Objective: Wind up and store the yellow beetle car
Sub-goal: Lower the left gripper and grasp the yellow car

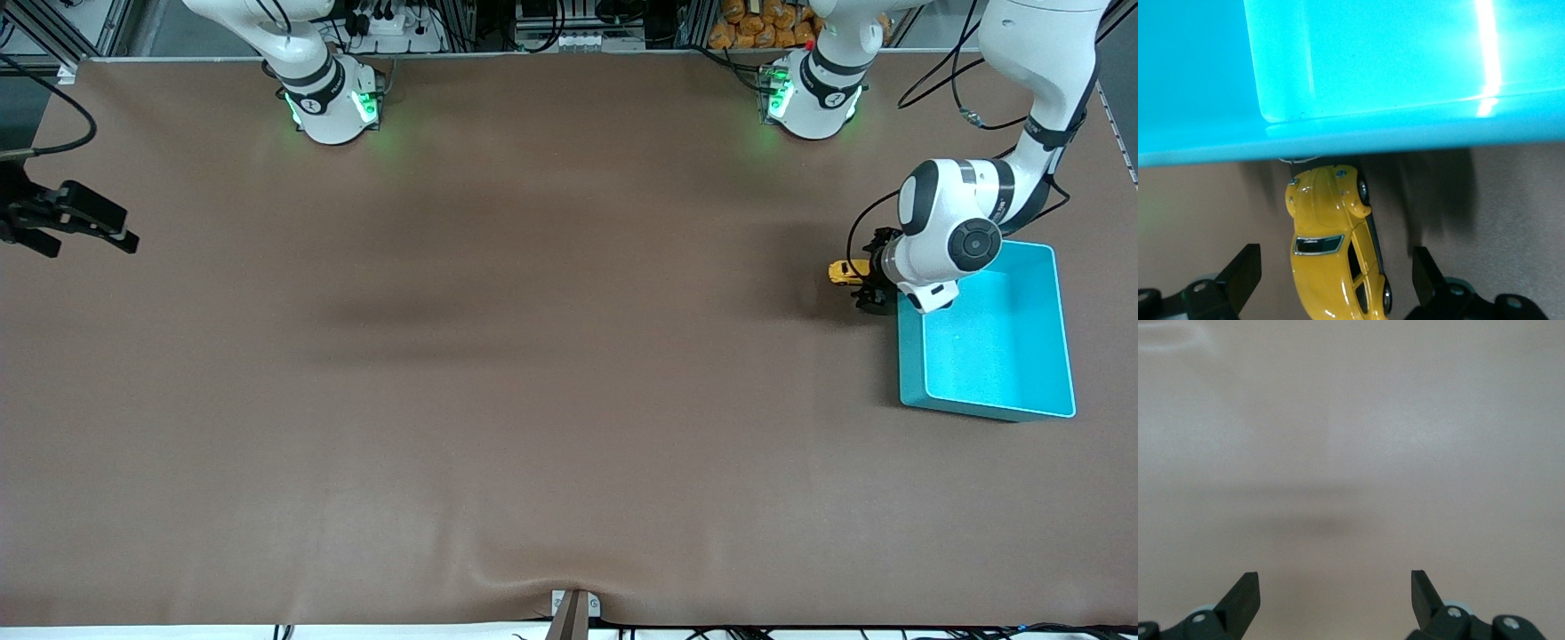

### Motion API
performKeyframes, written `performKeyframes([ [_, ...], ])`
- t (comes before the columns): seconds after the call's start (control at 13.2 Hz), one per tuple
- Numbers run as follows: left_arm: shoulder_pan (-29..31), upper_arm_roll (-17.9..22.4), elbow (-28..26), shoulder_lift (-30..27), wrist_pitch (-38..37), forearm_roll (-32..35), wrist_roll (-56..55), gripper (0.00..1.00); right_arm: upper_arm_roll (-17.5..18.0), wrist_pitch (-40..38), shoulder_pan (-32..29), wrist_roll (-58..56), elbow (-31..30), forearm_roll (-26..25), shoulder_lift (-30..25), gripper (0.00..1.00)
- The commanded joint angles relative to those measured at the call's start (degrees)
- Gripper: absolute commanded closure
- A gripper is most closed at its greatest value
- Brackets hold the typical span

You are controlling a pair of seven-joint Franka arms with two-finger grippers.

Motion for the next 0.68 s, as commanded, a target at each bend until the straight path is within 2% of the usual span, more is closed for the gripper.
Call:
performKeyframes([
  [0.0, 0.3, -0.3, -1.4, -1.6, 0.9, 1.9, -2.0, 0.00, -0.4, -0.3, 0.7, 0.8, -0.8, -0.5, -1.3, 0.00],
  [0.08, 0.3, -0.3, -1.4, -1.6, 0.9, 1.9, -2.0, 0.02, -0.4, -0.3, 0.9, 1.1, -0.8, -0.5, -1.3, 0.00],
  [0.23, 0.3, -0.3, -1.4, -1.6, 0.9, 1.9, -2.0, 0.31, -0.4, -0.4, 1.2, 1.0, -0.8, -0.5, -1.3, 0.00],
  [0.53, 0.0, -0.3, -1.3, -2.0, 1.0, 2.0, -6.4, 0.72, -0.3, -0.5, 1.2, 0.5, -0.4, -0.4, -1.5, 0.00],
  [0.61, 0.0, -0.3, -1.1, -2.2, 1.0, 2.0, -6.6, 0.86, -0.2, -0.6, 1.5, 1.0, -0.2, -0.4, -1.5, 0.00],
])
